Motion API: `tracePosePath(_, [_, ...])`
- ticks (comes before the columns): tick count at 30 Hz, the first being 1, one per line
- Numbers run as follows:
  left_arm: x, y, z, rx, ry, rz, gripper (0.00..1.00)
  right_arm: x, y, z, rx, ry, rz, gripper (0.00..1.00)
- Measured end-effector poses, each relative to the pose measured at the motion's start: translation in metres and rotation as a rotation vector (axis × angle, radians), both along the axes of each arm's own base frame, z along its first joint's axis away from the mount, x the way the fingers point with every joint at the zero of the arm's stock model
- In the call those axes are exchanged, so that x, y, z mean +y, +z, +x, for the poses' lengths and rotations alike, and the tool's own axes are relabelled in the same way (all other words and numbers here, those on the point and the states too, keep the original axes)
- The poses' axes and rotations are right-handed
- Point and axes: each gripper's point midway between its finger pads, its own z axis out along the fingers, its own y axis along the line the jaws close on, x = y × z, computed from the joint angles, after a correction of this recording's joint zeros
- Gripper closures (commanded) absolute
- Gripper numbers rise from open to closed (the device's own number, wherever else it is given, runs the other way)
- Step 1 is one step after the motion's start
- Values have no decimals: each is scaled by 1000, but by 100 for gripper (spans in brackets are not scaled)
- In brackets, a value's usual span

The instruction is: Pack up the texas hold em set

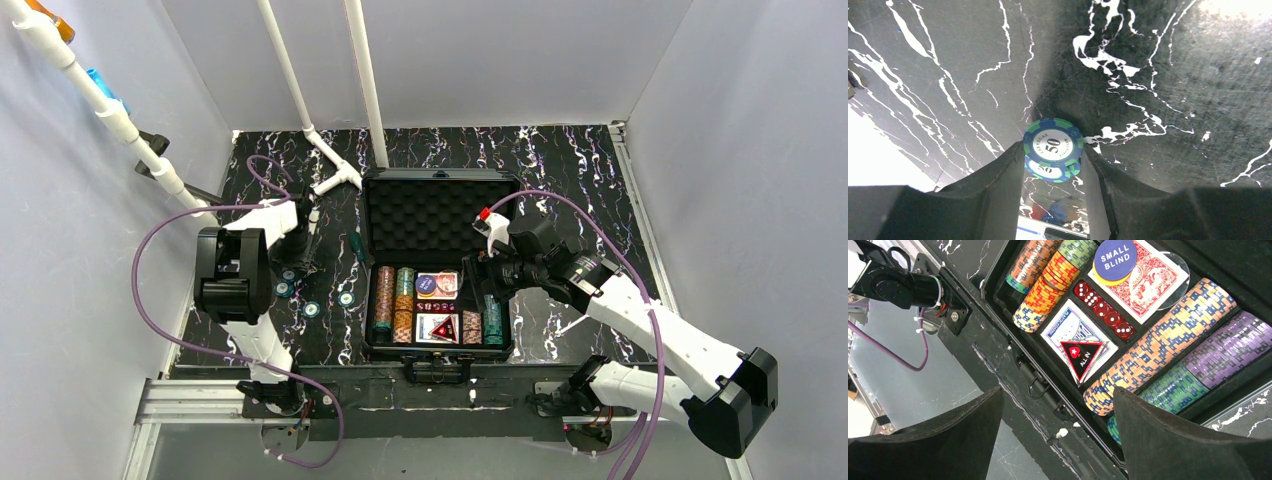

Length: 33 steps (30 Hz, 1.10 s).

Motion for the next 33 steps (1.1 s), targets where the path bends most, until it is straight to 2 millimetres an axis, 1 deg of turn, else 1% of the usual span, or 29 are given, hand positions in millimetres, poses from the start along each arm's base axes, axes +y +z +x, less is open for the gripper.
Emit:
tracePosePath(5, [5, 7, 0, -43, 23, 32, 79, 0, 0, 0, -2, -1, -2, 13])
tracePosePath(11, [5, 29, -10, -137, 92, 29, 79, 0, 0, 1, -4, 0, -2, 13])
tracePosePath(13, [4, 31, -13, -154, 121, 8, 79, 0, 0, 1, -5, 1, -3, 13])
tracePosePath(17, [10, 26, -24, -127, 194, -23, 79, 0, 0, 1, -8, 3, -3, 13])
tracePosePath(21, [17, 24, -30, -113, 248, -39, 78, 0, 0, 1, -9, 4, -4, 13])
tracePosePath(30, [9, 7, -36, -35, 250, -75, 75, 0, 0, 1, -9, 4, -4, 13])
tracePosePath(31, [9, 6, -37, -31, 251, -74, 74, 0, 0, 1, -9, 4, -3, 13])
tracePosePath(33, [9, 6, -37, -26, 252, -74, 69, 0, 0, 1, -9, 4, -3, 13])
